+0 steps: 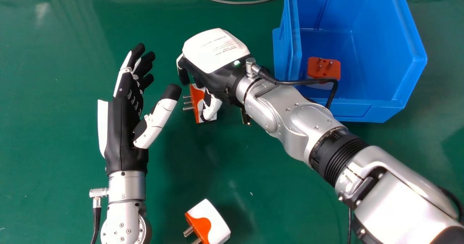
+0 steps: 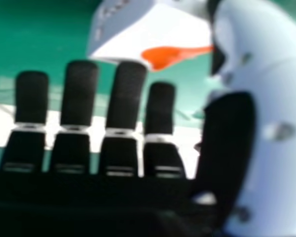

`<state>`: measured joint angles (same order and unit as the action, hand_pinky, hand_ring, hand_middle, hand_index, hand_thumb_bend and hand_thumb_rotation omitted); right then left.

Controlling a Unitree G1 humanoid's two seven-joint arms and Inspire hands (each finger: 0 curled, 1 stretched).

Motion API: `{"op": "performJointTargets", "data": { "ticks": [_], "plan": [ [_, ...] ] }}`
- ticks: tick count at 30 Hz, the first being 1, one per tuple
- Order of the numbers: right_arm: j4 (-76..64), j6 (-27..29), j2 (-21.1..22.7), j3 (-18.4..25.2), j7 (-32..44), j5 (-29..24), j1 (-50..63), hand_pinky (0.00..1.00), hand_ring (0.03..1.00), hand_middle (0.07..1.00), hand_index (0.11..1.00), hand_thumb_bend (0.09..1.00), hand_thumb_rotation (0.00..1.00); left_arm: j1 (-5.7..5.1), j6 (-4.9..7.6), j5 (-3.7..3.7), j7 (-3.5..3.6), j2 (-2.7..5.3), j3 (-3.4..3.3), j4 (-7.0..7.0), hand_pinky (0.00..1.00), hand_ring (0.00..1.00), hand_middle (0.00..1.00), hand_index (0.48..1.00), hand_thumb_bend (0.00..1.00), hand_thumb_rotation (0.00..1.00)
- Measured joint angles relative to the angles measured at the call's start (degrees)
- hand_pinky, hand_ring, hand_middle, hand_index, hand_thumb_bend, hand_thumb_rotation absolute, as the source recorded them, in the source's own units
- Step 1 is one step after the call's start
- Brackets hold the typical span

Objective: Pick all objects and put in blue box

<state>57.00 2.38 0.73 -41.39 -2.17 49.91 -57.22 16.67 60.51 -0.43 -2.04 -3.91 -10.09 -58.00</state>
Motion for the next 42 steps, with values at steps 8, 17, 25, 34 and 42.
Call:
{"op": "performJointTargets", "data": {
  "ticks": [8,17,25,34,42],
  "plan": [
    [-2.3,-1.1,0.5,0.1,3.5,-0.1,-0.1,0.60,0.731,0.812,0.829,0.869,0.04,0.00,-0.03,-0.22,0.85,-0.02,-0.06,0.03,0.90,0.90,0.87,0.888,0.87,0.59],
    [-2.7,-2.0,1.3,0.2,6.2,-0.2,0.1,0.63,0.761,0.832,0.838,0.944,0.09,0.00,-0.11,-0.09,0.42,-0.02,-0.09,0.12,0.90,0.90,0.87,0.888,0.89,0.60],
    [-5.2,-3.5,1.6,1.1,10.0,-1.3,0.5,0.61,0.706,0.794,0.834,0.920,0.10,-0.02,-0.08,-0.10,0.52,-0.01,-0.08,0.13,0.89,0.89,0.87,0.887,0.87,0.59],
    [-20.9,-10.4,5.1,3.5,18.5,-2.6,4.2,0.57,0.657,0.777,0.841,0.902,0.09,-0.16,-0.01,-0.73,1.27,0.00,-0.28,0.13,0.89,0.89,0.87,0.884,0.87,0.59],
    [-21.4,-10.8,5.3,3.5,19.1,-2.5,4.5,0.58,0.648,0.769,0.835,0.896,0.09,-0.17,-0.04,-0.72,1.69,0.04,-0.34,0.14,0.89,0.89,0.87,0.887,0.87,0.58]
  ]
}}
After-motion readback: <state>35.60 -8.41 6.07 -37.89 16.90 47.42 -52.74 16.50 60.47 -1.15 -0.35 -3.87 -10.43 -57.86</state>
